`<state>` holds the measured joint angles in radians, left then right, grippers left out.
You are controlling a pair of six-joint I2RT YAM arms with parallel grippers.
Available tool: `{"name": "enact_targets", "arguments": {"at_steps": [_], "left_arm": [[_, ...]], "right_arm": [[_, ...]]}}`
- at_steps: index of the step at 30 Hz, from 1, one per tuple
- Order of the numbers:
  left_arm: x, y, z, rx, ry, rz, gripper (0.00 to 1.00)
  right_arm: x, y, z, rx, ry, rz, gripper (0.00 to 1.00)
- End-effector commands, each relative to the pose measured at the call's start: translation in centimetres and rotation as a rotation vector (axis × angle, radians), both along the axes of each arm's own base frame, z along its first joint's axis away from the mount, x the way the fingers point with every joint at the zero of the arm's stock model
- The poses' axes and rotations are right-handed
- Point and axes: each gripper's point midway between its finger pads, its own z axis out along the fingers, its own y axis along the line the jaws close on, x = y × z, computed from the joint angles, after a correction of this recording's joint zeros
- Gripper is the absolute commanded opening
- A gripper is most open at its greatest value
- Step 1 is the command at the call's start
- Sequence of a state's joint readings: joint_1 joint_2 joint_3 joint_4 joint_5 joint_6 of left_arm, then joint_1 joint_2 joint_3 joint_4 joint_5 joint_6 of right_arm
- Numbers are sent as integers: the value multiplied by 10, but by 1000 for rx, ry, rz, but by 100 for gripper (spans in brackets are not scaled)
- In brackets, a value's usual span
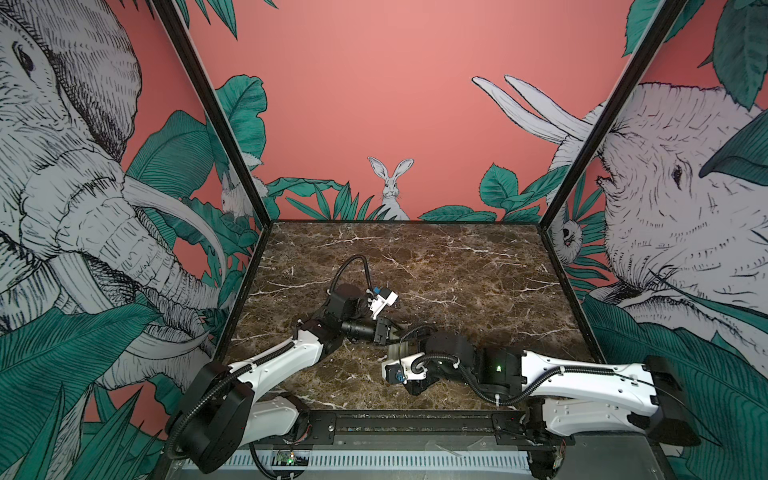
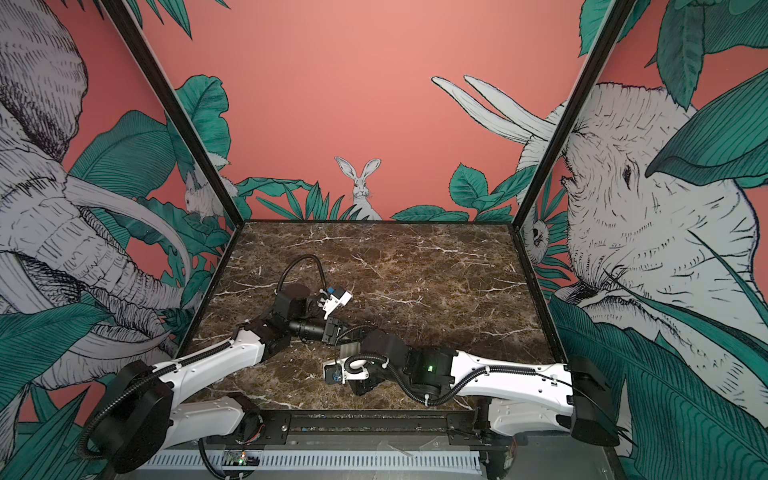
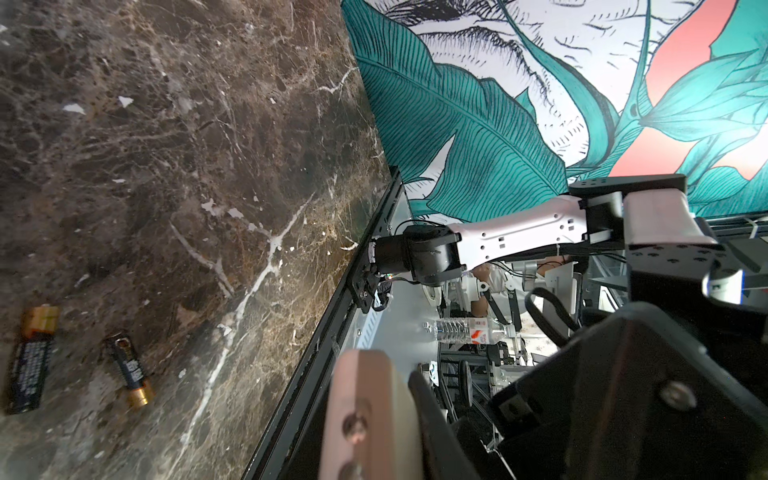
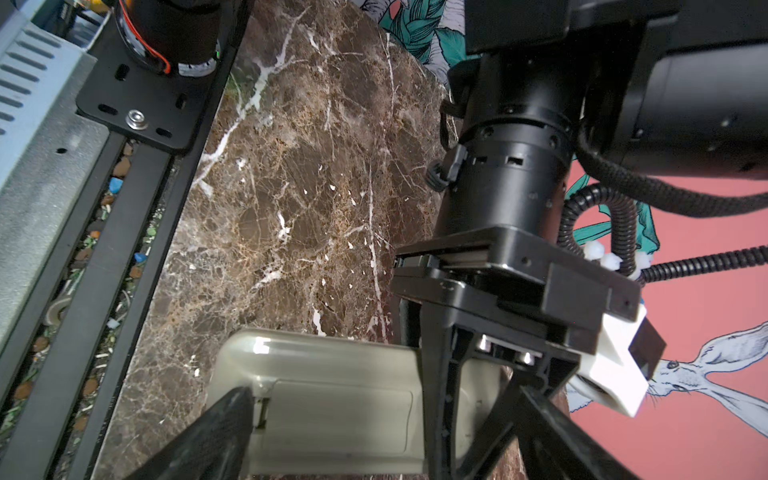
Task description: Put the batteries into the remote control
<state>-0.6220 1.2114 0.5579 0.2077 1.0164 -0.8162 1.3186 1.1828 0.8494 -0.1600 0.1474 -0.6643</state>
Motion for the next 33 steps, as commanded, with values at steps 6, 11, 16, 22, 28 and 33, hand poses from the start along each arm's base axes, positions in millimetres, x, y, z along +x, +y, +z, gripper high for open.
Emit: {"name": "enact_targets", "arguments": {"at_steps": [6, 11, 16, 22, 28, 33], "left_arm": [[-15, -3, 22, -74, 18, -78, 0], [-15, -3, 21, -72, 22, -79, 0], [-15, -3, 21, -72, 22, -76, 0], [-15, -3, 20, -66, 23, -75, 0], [-14, -2, 16, -58, 24, -68, 0], [-13, -3, 15, -53, 28, -65, 0]], "right_arm": [[29, -11, 7, 19, -200, -116, 97], [34, -14, 16, 38, -261, -135, 97], [39, -15, 23, 58, -310, -158, 97], [45, -17, 38, 107, -373, -210, 97], [49, -23, 50, 156, -416, -258, 97], [48, -27, 58, 180, -441, -269, 97]]}}
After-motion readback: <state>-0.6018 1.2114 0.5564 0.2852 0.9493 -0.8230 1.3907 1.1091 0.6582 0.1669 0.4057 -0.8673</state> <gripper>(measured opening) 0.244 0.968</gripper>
